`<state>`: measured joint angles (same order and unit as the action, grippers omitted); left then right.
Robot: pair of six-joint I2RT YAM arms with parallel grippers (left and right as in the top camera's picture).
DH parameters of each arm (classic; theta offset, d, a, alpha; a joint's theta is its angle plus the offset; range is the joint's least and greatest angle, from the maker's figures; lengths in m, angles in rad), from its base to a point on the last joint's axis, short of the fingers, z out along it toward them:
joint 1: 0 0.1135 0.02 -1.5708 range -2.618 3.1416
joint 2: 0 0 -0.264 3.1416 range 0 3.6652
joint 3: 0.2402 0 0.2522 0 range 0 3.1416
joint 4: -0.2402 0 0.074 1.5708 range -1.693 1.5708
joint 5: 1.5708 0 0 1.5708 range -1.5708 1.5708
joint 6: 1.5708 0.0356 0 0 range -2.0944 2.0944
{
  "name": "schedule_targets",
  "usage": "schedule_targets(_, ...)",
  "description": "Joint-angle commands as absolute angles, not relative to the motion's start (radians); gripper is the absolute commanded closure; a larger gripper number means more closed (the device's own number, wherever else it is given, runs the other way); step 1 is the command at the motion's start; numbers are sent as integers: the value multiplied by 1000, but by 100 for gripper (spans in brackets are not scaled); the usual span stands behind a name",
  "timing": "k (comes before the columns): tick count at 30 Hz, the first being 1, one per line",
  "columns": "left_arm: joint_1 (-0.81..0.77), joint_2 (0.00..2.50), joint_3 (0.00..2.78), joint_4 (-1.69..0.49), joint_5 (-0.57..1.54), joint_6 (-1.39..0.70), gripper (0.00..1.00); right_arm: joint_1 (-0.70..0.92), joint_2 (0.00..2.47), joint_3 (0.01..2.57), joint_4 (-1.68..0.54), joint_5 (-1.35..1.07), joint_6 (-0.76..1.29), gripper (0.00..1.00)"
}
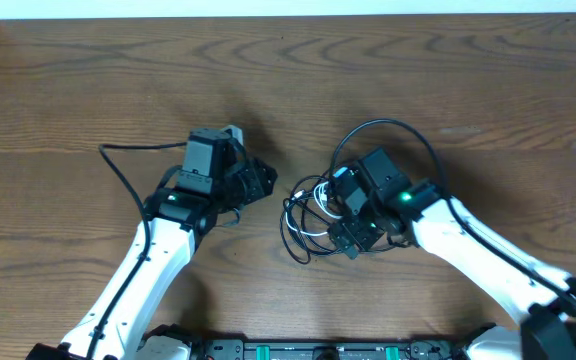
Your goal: Untangle cables
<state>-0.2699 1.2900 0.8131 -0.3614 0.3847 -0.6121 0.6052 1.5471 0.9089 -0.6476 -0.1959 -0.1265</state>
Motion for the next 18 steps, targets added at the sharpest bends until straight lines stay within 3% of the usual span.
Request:
schedule_targets(1, -253, 1279, 823, -367, 373, -623, 55, 628, 1599, 905, -619, -220, -203, 5)
schedule_targets(5, -253, 1279, 823, -366, 373, -623, 54, 674, 1647, 905, -575, -178, -218, 8)
schedule_targets(15, -253, 1279, 823, -374, 373, -623, 54, 786, 1702, 905, -494, 257, -180, 27)
schedule_targets(18, -253, 1279, 823, -377, 373, -623, 54, 804, 1702, 905, -456, 319, -180, 43)
